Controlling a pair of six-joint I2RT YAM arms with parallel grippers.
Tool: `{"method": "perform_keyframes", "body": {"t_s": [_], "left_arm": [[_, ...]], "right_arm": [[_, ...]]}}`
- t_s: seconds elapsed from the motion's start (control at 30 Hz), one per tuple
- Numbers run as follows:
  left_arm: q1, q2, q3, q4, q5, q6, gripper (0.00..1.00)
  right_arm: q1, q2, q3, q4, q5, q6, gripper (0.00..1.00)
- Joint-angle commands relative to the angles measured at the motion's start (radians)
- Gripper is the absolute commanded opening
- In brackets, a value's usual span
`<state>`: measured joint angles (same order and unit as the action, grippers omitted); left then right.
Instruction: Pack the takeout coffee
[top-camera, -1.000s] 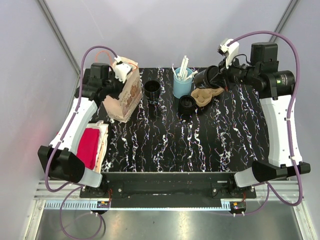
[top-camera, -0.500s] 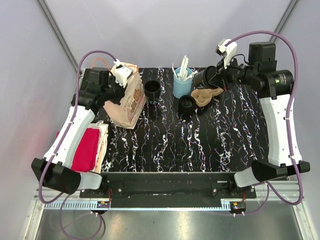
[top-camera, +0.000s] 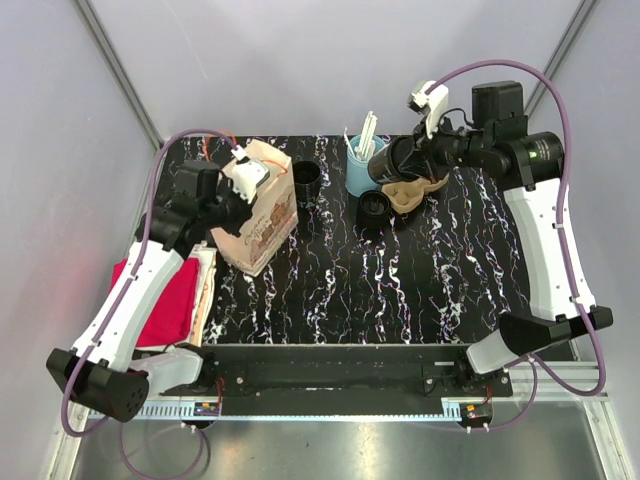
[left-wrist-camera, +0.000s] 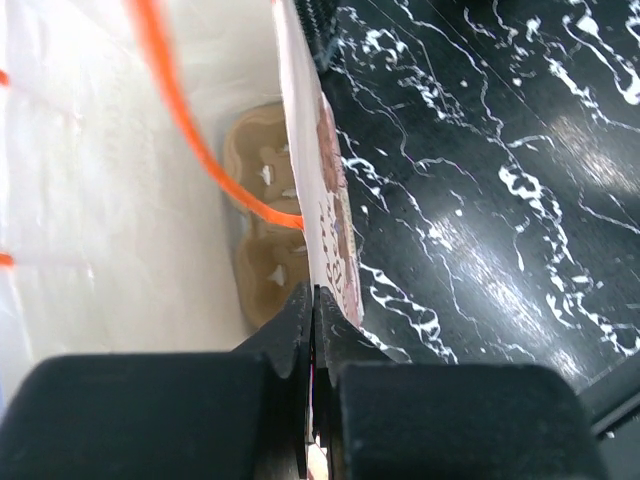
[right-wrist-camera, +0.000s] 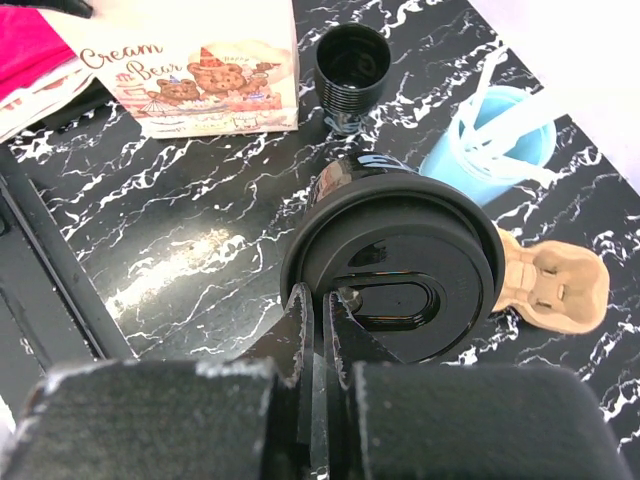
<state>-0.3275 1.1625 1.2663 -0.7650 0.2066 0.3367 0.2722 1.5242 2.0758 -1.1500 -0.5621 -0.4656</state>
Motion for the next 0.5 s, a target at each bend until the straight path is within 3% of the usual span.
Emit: {"method": "perform_keyframes", "body": {"t_s": [0.0,0.3,0.47], "left_arm": [[-0.021,-0.069,-0.007,0.006,0.059,0.031,0.0],[-0.113,-0.112,-0.024,-0.01,0.174,0.061,0.0],[-0.177,-0.086,-0.031,0.01,0.198,0.053,0.05]], "right_arm": [[0.036,0.011,0.061,0.007,0.021,0.021,0.0],[0.09,0.108,0.207,-0.023,0.05,0.064,0.0],[0.104,0.231,0.423,-0.085,0.064,0.113,0.0]]}}
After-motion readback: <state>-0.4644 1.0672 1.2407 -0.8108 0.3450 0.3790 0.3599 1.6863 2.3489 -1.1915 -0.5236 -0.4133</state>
